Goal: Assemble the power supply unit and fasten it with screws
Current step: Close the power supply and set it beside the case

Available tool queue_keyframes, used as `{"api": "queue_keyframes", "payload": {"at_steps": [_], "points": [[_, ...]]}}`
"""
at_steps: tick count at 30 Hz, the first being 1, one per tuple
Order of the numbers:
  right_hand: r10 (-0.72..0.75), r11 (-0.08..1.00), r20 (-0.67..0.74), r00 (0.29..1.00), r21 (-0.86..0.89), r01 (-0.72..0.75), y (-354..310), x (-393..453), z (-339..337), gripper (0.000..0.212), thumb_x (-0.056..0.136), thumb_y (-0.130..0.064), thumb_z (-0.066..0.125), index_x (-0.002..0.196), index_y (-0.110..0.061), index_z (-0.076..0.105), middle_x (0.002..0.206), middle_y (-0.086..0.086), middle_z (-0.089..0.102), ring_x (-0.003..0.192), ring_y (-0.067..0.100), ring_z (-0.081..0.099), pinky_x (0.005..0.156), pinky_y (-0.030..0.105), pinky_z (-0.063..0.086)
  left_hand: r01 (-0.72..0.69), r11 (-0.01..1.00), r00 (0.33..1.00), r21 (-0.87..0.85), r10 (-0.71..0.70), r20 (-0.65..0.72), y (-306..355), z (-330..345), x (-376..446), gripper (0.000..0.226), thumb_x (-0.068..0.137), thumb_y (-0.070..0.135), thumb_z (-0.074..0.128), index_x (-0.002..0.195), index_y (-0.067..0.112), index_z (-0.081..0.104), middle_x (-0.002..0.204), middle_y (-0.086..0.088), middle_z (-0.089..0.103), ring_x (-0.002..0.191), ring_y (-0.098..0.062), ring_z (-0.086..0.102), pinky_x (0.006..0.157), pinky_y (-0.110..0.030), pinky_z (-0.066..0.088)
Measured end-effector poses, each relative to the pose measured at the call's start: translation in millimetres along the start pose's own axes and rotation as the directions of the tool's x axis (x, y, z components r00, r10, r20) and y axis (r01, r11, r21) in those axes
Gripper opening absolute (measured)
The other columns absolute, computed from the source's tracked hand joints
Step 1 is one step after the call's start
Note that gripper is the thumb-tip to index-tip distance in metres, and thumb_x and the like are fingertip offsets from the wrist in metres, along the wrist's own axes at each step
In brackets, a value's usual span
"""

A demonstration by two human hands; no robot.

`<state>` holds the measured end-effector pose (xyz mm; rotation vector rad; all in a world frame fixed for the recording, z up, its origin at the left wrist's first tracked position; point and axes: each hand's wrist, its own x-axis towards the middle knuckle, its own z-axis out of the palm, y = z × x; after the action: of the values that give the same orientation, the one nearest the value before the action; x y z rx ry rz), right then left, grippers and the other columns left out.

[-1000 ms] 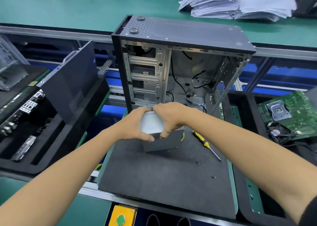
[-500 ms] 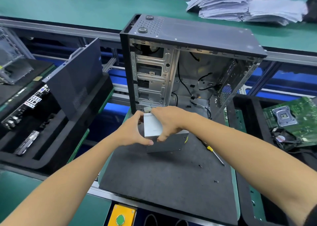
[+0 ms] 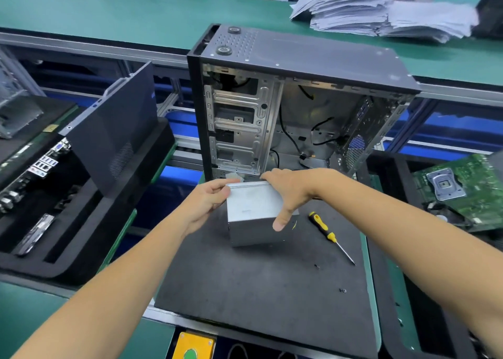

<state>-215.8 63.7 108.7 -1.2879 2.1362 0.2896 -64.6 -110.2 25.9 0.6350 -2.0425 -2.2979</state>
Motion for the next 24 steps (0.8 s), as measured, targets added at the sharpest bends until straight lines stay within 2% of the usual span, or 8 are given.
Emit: {"api": "queue_keyframes", "payload": {"at_steps": [3,8,12,14,18,20,21,24], "points": [[0.045,0.998,0.024,0.999,0.046,-0.046,14.1,-6.9,5.6,0.118,0.053,-0.059,0.086,0.143,-0.020,0.020,0.133,0.000,0.035,0.124,0.025,0.042,0.100,0.046,0.042,0.006,0.990,0.999,-0.139,-0.011,-0.037,-3.1,3.5,2.5,0.028,0.097,0.011,0.052,0.119,0.016,0.067,0.110,0.002,0.071,0.084,-0.013,0.053,0.073,-0.021,0.039],[0.040,0.962,-0.007,0.999,0.269,-0.037,24.8,-10.4,17.3,0.105,0.060,-0.051,0.087,0.136,-0.019,0.021,0.125,-0.005,0.036,0.107,0.021,0.044,0.081,0.034,0.040,0.006,0.956,0.968,-0.294,-0.079,-0.239,-0.3,36.9,2.6,0.024,0.089,0.024,0.056,0.099,0.011,0.073,0.099,-0.005,0.072,0.093,-0.022,0.063,0.079,-0.031,0.048],[0.005,0.918,-0.053,0.999,0.397,0.017,30.8,-18.1,21.6,0.096,0.063,-0.043,0.087,0.133,-0.023,0.025,0.122,-0.007,0.038,0.109,0.018,0.045,0.083,0.032,0.040,-0.036,0.967,0.888,-0.253,-0.085,-0.451,11.0,64.9,3.0,0.048,0.085,0.052,0.053,0.083,0.008,0.071,0.100,-0.013,0.071,0.085,-0.026,0.065,0.078,-0.040,0.052],[0.002,0.936,-0.128,0.992,0.349,0.043,26.0,-21.3,25.2,0.100,0.060,-0.048,0.087,0.136,-0.023,0.027,0.123,-0.007,0.034,0.111,0.017,0.043,0.087,0.032,0.041,-0.032,0.971,0.865,-0.236,-0.092,-0.494,16.1,65.9,4.0,0.050,0.093,0.050,0.047,0.072,0.011,0.070,0.103,-0.016,0.071,0.088,-0.030,0.065,0.088,-0.048,0.052],[-0.032,0.991,-0.297,0.954,0.112,0.068,9.8,-22.2,28.1,0.084,0.058,-0.055,0.082,0.121,-0.018,0.042,0.111,-0.002,0.044,0.101,0.020,0.050,0.083,0.035,0.046,-0.029,0.999,0.834,-0.035,0.005,-0.552,18.8,66.5,0.9,0.052,0.094,0.047,0.043,0.077,0.009,0.073,0.093,-0.003,0.073,0.093,-0.028,0.065,0.092,-0.048,0.050],[-0.026,0.996,-0.309,0.951,0.075,0.052,8.3,-24.1,25.2,0.079,0.059,-0.055,0.082,0.119,-0.018,0.044,0.109,-0.002,0.047,0.098,0.020,0.051,0.080,0.035,0.046,-0.103,0.981,0.874,0.166,0.169,-0.456,16.2,57.6,-4.0,0.044,0.091,0.048,0.047,0.087,0.013,0.074,0.098,0.001,0.071,0.101,-0.026,0.062,0.092,-0.040,0.048],[-0.024,0.996,-0.309,0.951,0.069,0.048,7.9,-24.9,24.3,0.078,0.060,-0.053,0.082,0.118,-0.018,0.045,0.109,-0.001,0.048,0.097,0.020,0.051,0.078,0.035,0.046,-0.139,0.935,0.919,0.326,0.245,-0.310,16.7,49.2,-8.2,0.045,0.086,0.053,0.053,0.100,0.014,0.070,0.108,0.001,0.067,0.107,-0.024,0.059,0.092,-0.034,0.045],[-0.002,0.998,-0.288,0.958,0.061,0.021,5.1,-23.5,24.3,0.070,0.062,-0.046,0.082,0.112,-0.017,0.042,0.106,0.000,0.046,0.091,0.021,0.051,0.066,0.032,0.040,-0.212,0.652,0.977,0.728,0.116,0.181,19.9,21.1,-16.3,0.106,0.056,0.063,0.074,0.144,0.021,0.032,0.138,0.014,0.033,0.125,-0.006,0.036,0.100,-0.024,0.031]]}}
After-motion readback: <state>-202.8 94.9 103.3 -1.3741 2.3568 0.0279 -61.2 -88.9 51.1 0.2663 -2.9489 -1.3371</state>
